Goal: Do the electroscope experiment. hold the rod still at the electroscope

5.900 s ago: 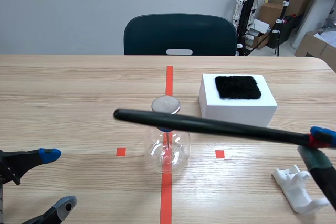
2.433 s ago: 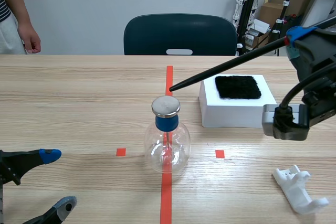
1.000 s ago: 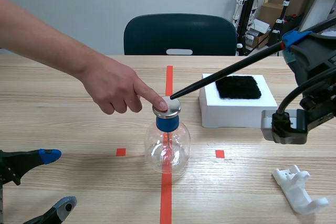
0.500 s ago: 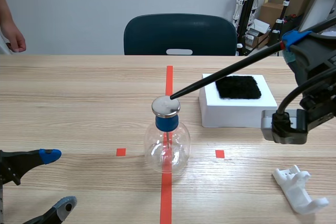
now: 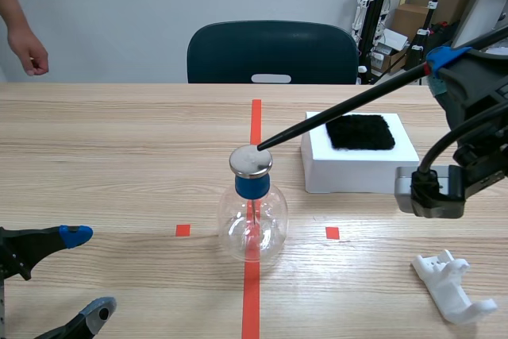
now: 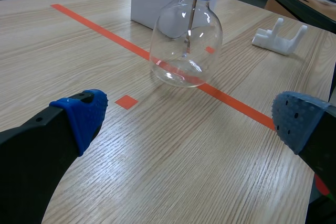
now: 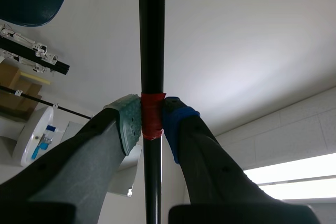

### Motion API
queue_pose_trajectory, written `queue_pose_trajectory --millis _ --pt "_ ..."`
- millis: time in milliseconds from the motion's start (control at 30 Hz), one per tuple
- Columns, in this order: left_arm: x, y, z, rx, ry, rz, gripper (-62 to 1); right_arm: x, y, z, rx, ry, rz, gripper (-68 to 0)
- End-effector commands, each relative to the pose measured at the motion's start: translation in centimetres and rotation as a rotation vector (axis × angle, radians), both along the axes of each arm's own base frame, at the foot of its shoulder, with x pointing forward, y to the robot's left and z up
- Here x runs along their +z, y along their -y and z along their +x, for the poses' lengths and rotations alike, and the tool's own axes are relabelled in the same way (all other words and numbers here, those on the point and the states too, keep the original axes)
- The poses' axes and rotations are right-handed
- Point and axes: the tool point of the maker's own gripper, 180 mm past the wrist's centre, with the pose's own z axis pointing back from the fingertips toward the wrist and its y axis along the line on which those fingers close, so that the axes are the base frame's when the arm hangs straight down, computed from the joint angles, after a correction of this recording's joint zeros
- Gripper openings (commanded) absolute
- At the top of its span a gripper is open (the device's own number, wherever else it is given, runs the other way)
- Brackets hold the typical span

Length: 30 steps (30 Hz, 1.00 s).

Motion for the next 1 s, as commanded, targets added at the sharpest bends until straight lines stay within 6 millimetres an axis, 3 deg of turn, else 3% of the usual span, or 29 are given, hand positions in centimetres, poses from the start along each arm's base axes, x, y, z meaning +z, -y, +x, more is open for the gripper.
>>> queue_pose_trajectory --millis 0,167,567,700,967 --pt "0.7 -0.1 0.5 0.012 0.022 -0.021 1.4 1.1 0.2 0.4 -0.008 0.034 0.014 -67.6" --pt "0.7 -0.1 0.5 0.012 0.022 -0.020 1.4 1.5 0.7 0.3 -0.035 0.016 0.090 -67.6" --pt "0.7 -0.1 0.5 0.012 0.022 -0.020 1.4 5.4 2.7 -2.5 -0.138 0.010 0.381 -67.5" --pt "0.7 -0.1 0.5 0.012 0.022 -0.020 1.4 6.4 3.6 -4.2 -0.190 0.019 0.475 -67.5" --pt "0.7 -0.1 0.5 0.012 0.022 -0.020 1.4 5.8 4.1 -8.8 -0.199 -0.060 0.615 -67.4"
